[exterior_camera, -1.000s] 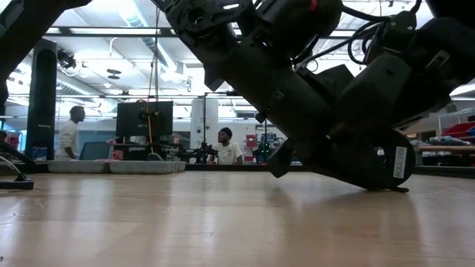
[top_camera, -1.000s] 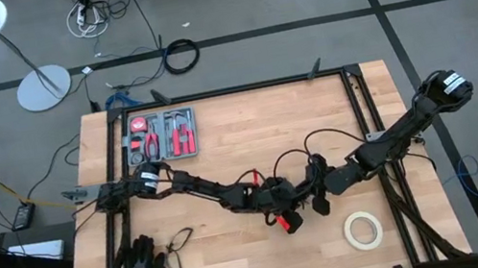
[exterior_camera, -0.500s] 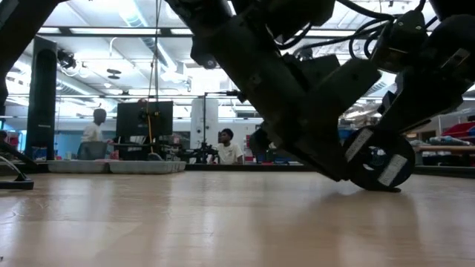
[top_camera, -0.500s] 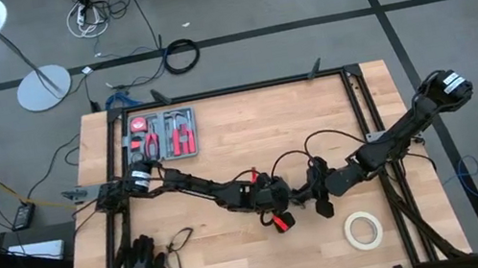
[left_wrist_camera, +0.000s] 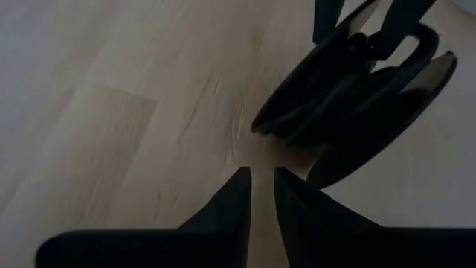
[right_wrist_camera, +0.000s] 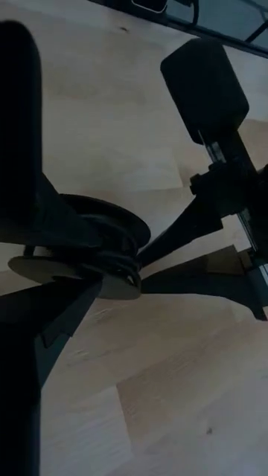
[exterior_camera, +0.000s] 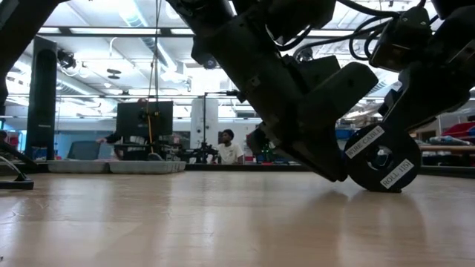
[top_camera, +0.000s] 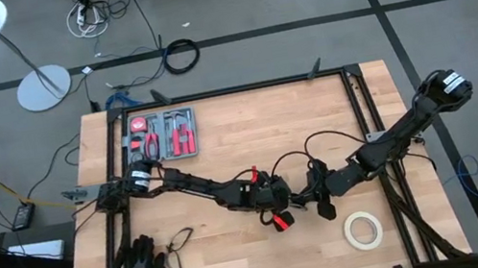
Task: Coil cords
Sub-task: Coil the black wire onto the spool
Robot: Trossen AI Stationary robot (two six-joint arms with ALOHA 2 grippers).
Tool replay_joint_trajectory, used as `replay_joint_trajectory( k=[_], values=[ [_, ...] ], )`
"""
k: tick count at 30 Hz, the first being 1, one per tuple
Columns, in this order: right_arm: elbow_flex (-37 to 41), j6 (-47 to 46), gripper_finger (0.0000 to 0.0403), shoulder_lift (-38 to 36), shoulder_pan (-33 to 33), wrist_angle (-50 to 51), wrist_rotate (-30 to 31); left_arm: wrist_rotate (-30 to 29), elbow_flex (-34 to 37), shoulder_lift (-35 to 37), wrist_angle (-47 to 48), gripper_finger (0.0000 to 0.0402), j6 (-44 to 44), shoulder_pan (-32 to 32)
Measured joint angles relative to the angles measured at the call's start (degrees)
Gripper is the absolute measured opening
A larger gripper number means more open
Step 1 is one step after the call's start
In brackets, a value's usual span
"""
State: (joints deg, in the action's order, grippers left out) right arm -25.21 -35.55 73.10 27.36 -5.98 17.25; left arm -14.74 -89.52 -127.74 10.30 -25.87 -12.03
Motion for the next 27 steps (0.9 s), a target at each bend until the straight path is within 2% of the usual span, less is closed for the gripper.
replay_joint_trajectory(
  k=[27],
  values=[
    [0.0, 2.9, 0.0086, -6.4, 0.2, 3.3, -0.7, -0.2, 0.0, 1.6, 3.5, 0.0065, 0.8, -0.1]
  ],
)
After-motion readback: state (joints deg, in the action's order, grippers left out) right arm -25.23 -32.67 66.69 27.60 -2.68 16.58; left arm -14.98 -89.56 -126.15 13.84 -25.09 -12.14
